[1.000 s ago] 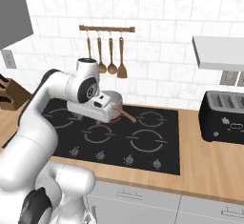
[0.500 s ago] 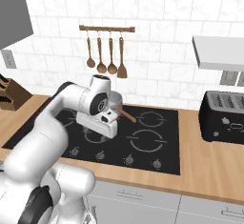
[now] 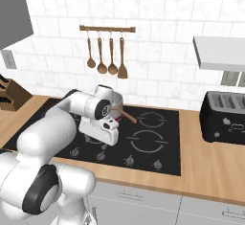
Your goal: Turn off the rear center burner of the stove.
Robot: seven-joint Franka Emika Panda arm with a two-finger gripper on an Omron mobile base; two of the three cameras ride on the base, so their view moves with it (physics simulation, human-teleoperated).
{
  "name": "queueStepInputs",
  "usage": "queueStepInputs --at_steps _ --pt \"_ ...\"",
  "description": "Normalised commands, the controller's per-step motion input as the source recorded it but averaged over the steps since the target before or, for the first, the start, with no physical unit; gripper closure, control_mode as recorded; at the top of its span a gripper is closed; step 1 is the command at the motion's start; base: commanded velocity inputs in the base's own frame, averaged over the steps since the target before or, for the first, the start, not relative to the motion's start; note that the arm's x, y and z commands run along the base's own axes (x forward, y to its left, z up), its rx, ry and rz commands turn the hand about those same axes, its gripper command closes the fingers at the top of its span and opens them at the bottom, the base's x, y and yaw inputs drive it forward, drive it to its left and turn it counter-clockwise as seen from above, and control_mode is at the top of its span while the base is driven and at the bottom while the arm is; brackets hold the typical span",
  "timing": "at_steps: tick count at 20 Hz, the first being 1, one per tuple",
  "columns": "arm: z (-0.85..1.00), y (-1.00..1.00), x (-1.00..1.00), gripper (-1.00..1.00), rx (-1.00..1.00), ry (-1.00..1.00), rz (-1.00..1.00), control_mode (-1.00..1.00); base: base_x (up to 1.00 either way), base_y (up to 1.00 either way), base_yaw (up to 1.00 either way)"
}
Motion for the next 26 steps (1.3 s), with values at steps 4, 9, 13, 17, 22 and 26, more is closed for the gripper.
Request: queueStepInputs --at_steps 4,9,13,17,22,26 --pt "-0.44 -0.01 0.0 -1.0 0.0 0.0 0.0 -1.0 0.0 0.0 0.0" --pt "-0.27 0.0 0.03 -1.0 0.0 -0.01 0.0 -1.0 0.0 0.0 0.0" --pt "-0.32 0.0 0.1 -1.0 -0.02 -0.08 0.0 -1.0 0.0 0.0 0.0" --pt "-0.36 0.0 0.18 -1.0 -0.01 -0.1 0.0 -1.0 0.0 0.0 0.0" --pt "-0.35 0.0 0.17 -1.0 -0.06 -0.13 0.0 -1.0 0.0 0.0 0.0" --pt "-0.19 0.0 0.11 -1.0 -0.04 -0.09 0.0 -1.0 0.0 0.0 0.0"
